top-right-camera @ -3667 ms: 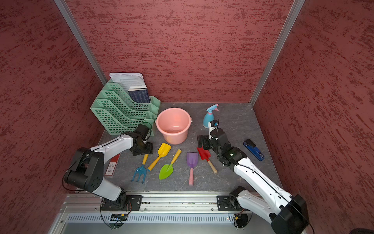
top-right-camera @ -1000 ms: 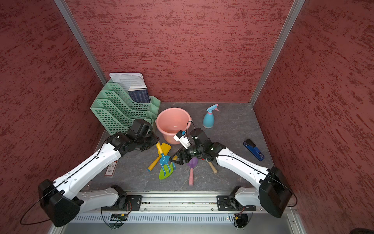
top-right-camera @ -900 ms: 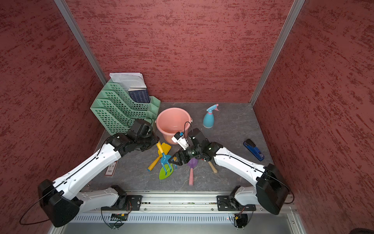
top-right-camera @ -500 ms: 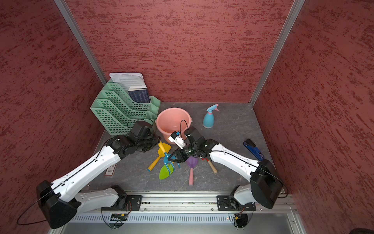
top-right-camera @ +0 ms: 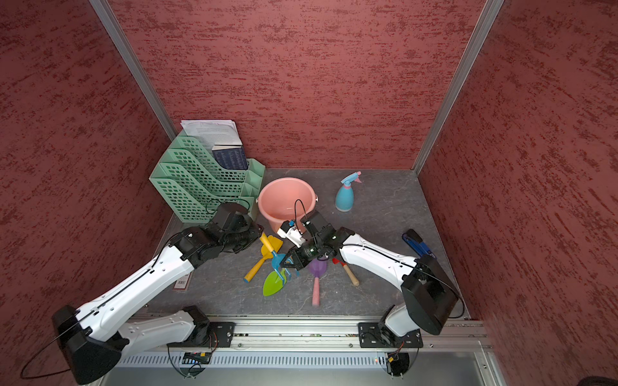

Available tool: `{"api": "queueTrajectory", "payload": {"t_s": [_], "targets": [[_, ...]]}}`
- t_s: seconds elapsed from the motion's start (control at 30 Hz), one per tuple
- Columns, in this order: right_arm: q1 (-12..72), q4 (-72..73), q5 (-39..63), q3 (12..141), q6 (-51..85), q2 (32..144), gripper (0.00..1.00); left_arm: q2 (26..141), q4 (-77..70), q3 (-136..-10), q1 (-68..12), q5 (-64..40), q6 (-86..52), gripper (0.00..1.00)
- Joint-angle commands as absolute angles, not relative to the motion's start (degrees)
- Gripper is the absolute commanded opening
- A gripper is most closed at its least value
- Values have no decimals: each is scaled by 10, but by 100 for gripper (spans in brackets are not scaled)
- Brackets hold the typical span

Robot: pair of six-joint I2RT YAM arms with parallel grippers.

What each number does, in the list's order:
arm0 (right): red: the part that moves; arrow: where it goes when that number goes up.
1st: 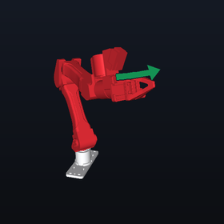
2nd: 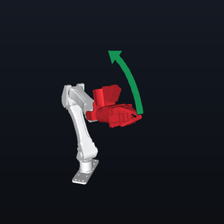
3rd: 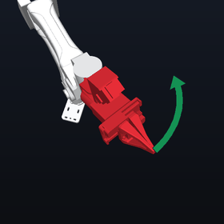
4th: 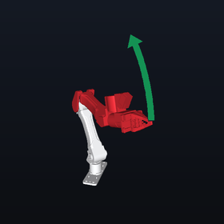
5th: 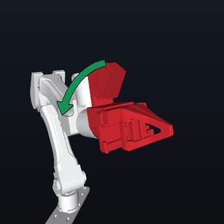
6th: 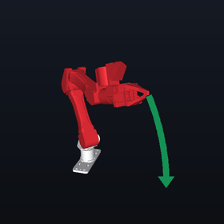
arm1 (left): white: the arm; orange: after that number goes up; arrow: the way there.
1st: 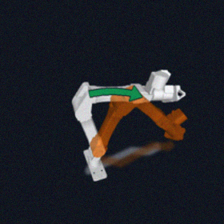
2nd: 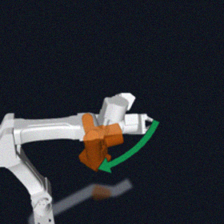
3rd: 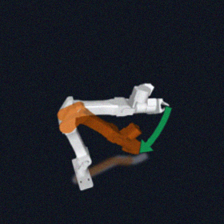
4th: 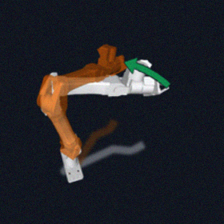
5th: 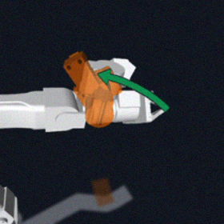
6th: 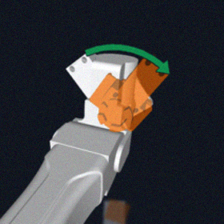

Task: Organize the gardening tools
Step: Pick up the gardening tool from the center of the board.

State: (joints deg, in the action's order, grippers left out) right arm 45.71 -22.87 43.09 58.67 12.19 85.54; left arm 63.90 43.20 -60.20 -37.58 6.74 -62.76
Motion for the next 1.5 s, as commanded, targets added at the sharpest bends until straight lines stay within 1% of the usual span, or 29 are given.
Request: {"api": "queueTrajectory", "payload": {"t_s": [0.0, 0.03, 0.07, 0.13, 0.3, 0.33, 0.43, 0.57, 0.6, 0.67, 0.77, 0.87, 1.0, 1.17, 1.3, 1.4, 1.47], "targets": [[465, -263, 433, 621, 90, 859, 0, 633, 416, -595, -378, 69, -618, 0], [465, -278, 430, 627, 84, 860, 0, 632, 418, -594, -380, 67, -609, 5], [465, -295, 425, 635, 78, 861, 0, 631, 416, -593, -381, 65, -596, 17], [465, -357, 402, 660, 60, 869, 0, 627, 412, -591, -387, 63, -549, 50], [465, -501, 383, 710, 25, 892, 0, 608, 424, -602, -429, 105, -357, 93], [465, -523, 389, 717, 21, 893, 0, 601, 426, -605, -440, 110, -311, 99], [465, -586, 391, 739, 12, 890, 0, 583, 446, -617, -485, 147, -174, 100], [464, -682, 351, 781, -11, 892, 0, 561, 481, -618, -545, 169, -22, 100], [465, -704, 341, 792, -19, 892, 0, 555, 488, -614, -560, 174, 8, 99], [465, -729, 321, 802, -26, 890, 0, 546, 504, -606, -584, 171, 55, 95], [465, -753, 318, 812, -27, 885, 0, 537, 521, -589, -624, 181, 114, 90], [466, -772, 322, 821, -30, 884, 0, 524, 526, -569, -668, 202, 171, 90], [470, -780, 346, 826, -34, 879, 0, 511, 490, -534, -731, 252, 260, 90], [489, -800, 368, 846, -40, 880, 0, 524, 465, -511, -760, 288, 345, 87], [504, -806, 376, 850, -41, 885, 0, 521, 414, -485, -788, 325, 421, 77], [514, -808, 377, 851, -43, 892, 0, 529, 387, -477, -796, 352, 463, 73], [521, -809, 379, 854, -44, 897, 0, 531, 376, -478, -796, 351, 479, 72]]}}
